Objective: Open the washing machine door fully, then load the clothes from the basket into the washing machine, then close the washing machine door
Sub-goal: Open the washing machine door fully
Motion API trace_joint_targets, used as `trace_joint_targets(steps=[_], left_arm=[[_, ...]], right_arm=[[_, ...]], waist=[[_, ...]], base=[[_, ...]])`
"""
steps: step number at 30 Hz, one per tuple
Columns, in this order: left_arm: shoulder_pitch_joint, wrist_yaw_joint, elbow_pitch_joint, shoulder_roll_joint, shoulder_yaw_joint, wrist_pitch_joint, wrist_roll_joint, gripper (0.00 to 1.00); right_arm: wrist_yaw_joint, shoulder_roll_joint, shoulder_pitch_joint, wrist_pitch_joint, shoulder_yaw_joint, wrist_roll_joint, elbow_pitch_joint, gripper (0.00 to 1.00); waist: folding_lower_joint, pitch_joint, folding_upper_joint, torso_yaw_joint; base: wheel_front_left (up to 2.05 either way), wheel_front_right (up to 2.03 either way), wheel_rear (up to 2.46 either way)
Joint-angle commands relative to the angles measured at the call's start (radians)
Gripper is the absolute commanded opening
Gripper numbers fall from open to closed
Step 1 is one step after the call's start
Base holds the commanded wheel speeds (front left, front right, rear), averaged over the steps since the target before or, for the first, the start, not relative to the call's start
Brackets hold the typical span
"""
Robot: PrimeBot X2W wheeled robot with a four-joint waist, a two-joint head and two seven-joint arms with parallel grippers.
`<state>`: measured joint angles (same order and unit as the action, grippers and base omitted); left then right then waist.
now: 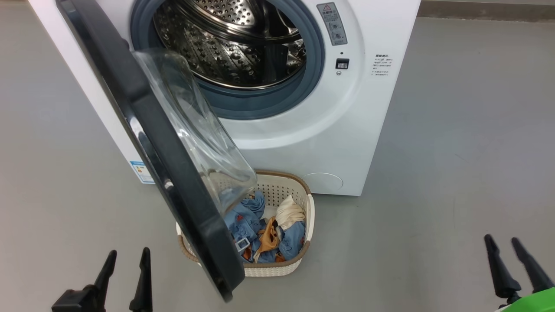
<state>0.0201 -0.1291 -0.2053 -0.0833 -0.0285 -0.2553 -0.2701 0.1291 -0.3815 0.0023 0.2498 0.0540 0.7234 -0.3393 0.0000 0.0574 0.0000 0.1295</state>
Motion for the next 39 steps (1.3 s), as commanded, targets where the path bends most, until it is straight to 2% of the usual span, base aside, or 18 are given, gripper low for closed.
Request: trace_joint_targets(steps=[1, 5, 8, 19, 20, 21, 22, 26, 30, 35, 39], left_arm=[[-0.019, -0.002, 0.028, -0.015, 0.038, -0.006, -0.005, 1.0], [-0.019, -0.002, 0.034, -0.012, 0.045, -0.006, -0.003, 1.0], [-0.02, -0.002, 0.036, -0.01, 0.046, -0.006, -0.002, 1.0], [-0.031, -0.002, 0.022, -0.001, 0.046, -0.006, -0.008, 1.0], [-0.033, -0.002, 0.02, 0.0, 0.046, -0.006, -0.009, 0.79], [-0.035, -0.002, 0.019, 0.001, 0.045, -0.006, -0.009, 0.25], [-0.039, -0.002, 0.022, 0.003, 0.048, -0.006, -0.013, 0.0], [-0.055, -0.002, 0.068, 0.011, 0.078, -0.006, -0.05, 0.0], [-0.066, -0.002, 0.151, 0.015, 0.116, -0.006, -0.036, 0.0], [-0.084, 0.002, 0.378, 0.028, 0.173, -0.006, -0.001, 0.0], [-0.08, 0.012, 0.58, 0.032, 0.108, -0.006, 0.025, 0.0]], right_arm=[[0.002, -0.006, 0.014, 0.012, -0.03, -0.056, 0.043, 1.0], [0.002, 0.049, 0.031, 0.012, -0.105, -0.153, 0.097, 1.0], [0.002, 0.071, 0.041, 0.012, -0.123, -0.19, 0.112, 1.0], [0.002, 0.086, 0.062, 0.012, -0.131, -0.233, 0.094, 1.0], [0.002, 0.087, 0.062, 0.012, -0.132, -0.234, 0.093, 1.0], [0.002, 0.088, 0.062, 0.012, -0.132, -0.235, 0.091, 1.0], [0.002, 0.089, 0.062, 0.012, -0.132, -0.236, 0.091, 1.0], [0.002, 0.091, 0.061, 0.012, -0.134, -0.239, 0.09, 1.0], [0.002, 0.092, 0.063, 0.012, -0.136, -0.239, 0.093, 1.0], [0.002, 0.09, 0.067, 0.012, -0.136, -0.241, 0.093, 1.0], [0.002, 0.087, 0.066, 0.012, -0.132, -0.24, 0.092, 1.0]], waist=[[0.0, -0.001, 0.0, -0.001], [0.0, -0.002, 0.0, -0.003], [0.0, -0.004, 0.0, -0.003], [0.0, 0.001, 0.0, 0.005], [0.0, 0.001, 0.0, 0.006], [0.0, 0.001, 0.0, 0.007], [0.0, 0.001, 0.0, 0.008], [0.0, 0.0, 0.0, 0.01], [0.0, 0.0, 0.0, 0.014], [0.0, -0.002, 0.0, 0.018], [0.0, -0.002, 0.0, 0.019]], base=[[0.0, 0.0, 0.0], [0.0, 0.0, 0.0], [0.0, 0.0, 0.0], [0.0, 0.0, 0.0], [0.0, 0.0, 0.0], [0.0, 0.0, 0.0], [0.0, 0.0, 0.0], [0.0, 0.0, 0.0], [0.0, 0.0, 0.0], [0.0, 0.0, 0.0], [0.0, 0.0, 0.0]])
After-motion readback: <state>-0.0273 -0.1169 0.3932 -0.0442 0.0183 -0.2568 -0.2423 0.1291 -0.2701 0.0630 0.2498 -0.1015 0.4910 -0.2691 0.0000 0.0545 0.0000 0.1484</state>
